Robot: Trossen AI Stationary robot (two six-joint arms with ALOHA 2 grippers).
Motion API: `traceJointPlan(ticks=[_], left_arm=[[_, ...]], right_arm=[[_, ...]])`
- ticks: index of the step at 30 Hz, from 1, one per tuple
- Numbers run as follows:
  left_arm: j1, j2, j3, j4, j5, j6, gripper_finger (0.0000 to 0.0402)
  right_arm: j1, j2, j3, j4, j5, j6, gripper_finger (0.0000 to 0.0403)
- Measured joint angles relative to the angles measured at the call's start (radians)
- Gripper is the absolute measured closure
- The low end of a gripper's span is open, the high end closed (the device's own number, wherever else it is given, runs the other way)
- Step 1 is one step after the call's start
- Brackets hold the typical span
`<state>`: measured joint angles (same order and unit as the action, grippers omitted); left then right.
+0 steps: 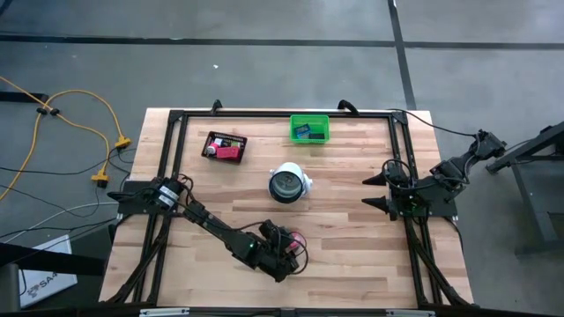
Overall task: Pick & Place Office items
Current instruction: Put the pink charger adapter into the black bin
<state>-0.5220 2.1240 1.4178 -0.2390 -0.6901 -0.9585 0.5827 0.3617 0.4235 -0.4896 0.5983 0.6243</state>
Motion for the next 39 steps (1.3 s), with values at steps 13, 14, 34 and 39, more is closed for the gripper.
traceJointPlan(ticks=[13,14,34,39], left_arm=[[0.011,0.001,0.000,-0.032,0.039,-0.011,0.0137],[0.013,0.001,0.000,-0.036,0.039,-0.012,0.0138],[0.022,0.001,0.000,-0.045,0.040,-0.009,0.0195],[0.022,0.001,0.000,-0.045,0.040,-0.011,0.0205]], right_arm=[[0.000,0.000,0.000,0.000,0.000,0.000,0.0086],[0.000,0.000,0.000,0.000,0.000,0.000,0.0086],[0.000,0.000,0.000,0.000,0.000,0.000,0.0086],[0.000,0.000,0.000,0.000,0.000,0.000,0.0086]])
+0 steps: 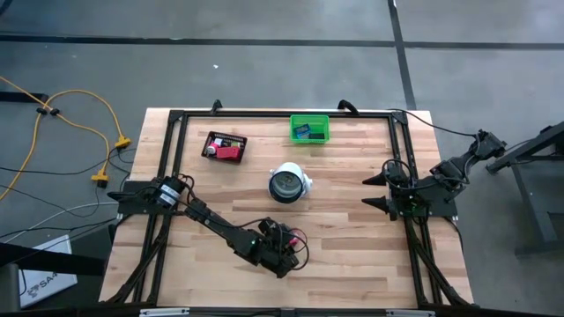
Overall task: Pick & Place Office items
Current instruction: Put the pink charger adapter into the black bin
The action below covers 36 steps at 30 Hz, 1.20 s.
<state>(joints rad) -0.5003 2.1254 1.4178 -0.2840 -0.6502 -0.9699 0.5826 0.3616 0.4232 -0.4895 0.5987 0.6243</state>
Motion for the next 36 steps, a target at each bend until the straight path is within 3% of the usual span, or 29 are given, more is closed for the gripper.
traceJointPlan(ticks=[12,36], left_arm=[[0.000,0.000,0.001,0.000,0.018,-0.013,0.0245],[-0.012,0.000,0.001,-0.003,0.008,0.005,0.0244]], right_arm=[[0.000,0.000,0.000,0.000,0.000,0.000,0.0086],[0.000,0.000,0.000,0.000,0.000,0.000,0.0086]])
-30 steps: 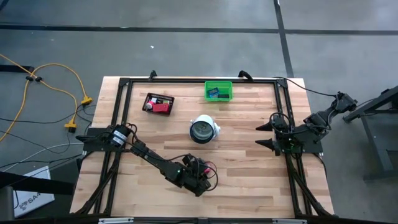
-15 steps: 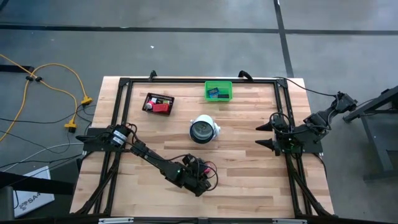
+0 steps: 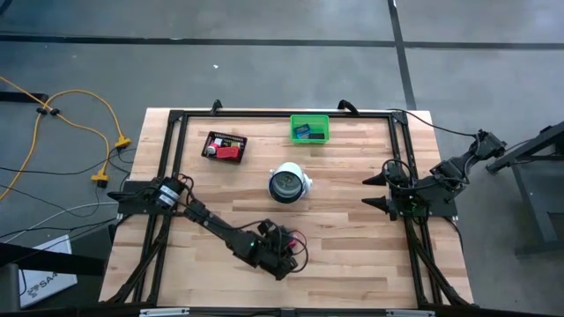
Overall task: Pick & Place Office items
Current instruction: Put the pink charger adapter into the black bin
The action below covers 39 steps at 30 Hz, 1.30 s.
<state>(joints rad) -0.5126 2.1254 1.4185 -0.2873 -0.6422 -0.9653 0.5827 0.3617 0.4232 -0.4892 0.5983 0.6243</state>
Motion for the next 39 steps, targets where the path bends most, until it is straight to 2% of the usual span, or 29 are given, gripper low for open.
traceJointPlan(ticks=[9,31,39], left_arm=[[-0.023,-0.069,0.000,-0.117,-0.044,-0.003,0.0245],[-0.068,-0.346,-0.005,-0.715,-0.035,-0.237,0.0240],[-0.014,-0.557,-0.156,-0.747,0.000,-0.204,0.0239]], right_arm=[[0.000,0.000,0.000,0.000,0.000,0.000,0.0086],[0.000,0.000,0.000,0.000,0.000,0.000,0.0086],[0.000,0.000,0.000,0.000,0.000,0.000,0.0086]])
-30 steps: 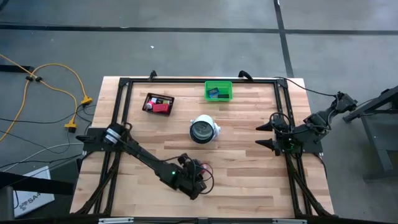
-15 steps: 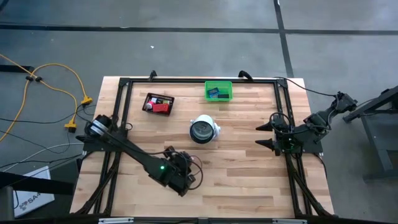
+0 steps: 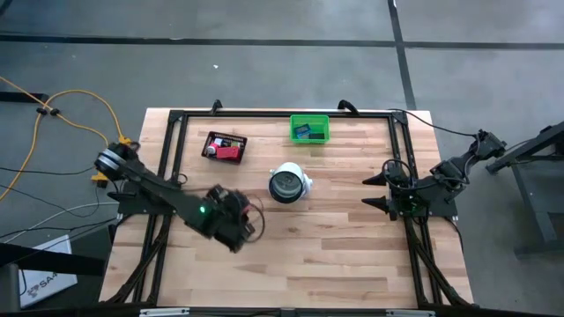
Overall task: Pick & Place Office items
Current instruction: Put the pink charger adapter into the black bin
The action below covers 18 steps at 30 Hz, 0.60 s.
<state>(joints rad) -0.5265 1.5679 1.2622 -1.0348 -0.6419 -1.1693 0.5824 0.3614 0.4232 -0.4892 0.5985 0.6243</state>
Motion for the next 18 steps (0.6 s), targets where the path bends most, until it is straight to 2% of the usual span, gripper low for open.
traceJointPlan(ticks=[7,12,18], left_arm=[[0.111,-0.173,-0.176,0.102,0.001,0.153,0.0239],[0.218,-0.286,-0.289,0.176,0.045,0.262,0.0239],[0.354,-0.422,-0.385,0.189,0.070,0.331,0.0239]], right_arm=[[0.000,0.000,0.000,0.000,0.000,0.000,0.0086],[0.000,0.000,0.000,0.000,0.000,0.000,0.0086],[0.000,0.000,0.000,0.000,0.000,0.000,0.0086]])
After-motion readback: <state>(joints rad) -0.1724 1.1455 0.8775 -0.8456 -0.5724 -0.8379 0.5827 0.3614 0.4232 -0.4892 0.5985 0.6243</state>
